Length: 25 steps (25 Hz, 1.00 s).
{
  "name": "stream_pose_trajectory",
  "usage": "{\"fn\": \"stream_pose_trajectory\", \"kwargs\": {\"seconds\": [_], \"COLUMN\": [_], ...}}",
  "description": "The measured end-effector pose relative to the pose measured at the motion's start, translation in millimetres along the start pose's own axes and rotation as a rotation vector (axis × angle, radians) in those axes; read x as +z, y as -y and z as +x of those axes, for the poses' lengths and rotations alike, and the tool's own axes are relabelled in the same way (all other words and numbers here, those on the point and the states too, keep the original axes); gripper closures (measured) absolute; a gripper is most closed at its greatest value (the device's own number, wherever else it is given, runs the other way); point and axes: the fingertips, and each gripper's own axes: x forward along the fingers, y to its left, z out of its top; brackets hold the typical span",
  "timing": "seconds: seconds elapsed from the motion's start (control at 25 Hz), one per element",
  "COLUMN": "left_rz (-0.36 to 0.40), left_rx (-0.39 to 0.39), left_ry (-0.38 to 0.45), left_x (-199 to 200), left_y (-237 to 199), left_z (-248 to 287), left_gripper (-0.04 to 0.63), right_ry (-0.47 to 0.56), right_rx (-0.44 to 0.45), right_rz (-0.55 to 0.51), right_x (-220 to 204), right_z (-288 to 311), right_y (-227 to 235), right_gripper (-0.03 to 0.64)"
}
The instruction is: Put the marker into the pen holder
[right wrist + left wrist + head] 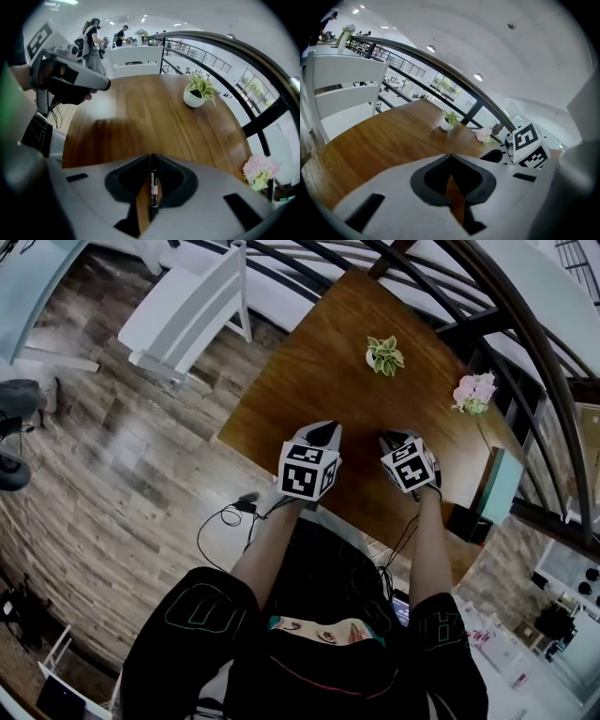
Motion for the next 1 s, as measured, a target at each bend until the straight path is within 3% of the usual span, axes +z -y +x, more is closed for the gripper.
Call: {"fn": "stream_pose_trajectory", "kwargs": {"seconds": [0.36, 1.0], "left_rz": [-0.045, -0.019], "left_rx": [0.018, 0.012], "left_ry": [0.006, 0.025], "left_x": [-5, 2], "left_y": [-16, -1], "left_z": [-3, 0], "left_gripper": [0.588, 0.588], "right_ry": [-0.083, -0.069], "right_rx": [0.056, 0.064], "right_rz": [-0.006, 0.044], "right_x": [-9, -11], "right_z": [15, 16], "right_y": [-3, -11], "right_gripper": [0.554, 0.572]}}
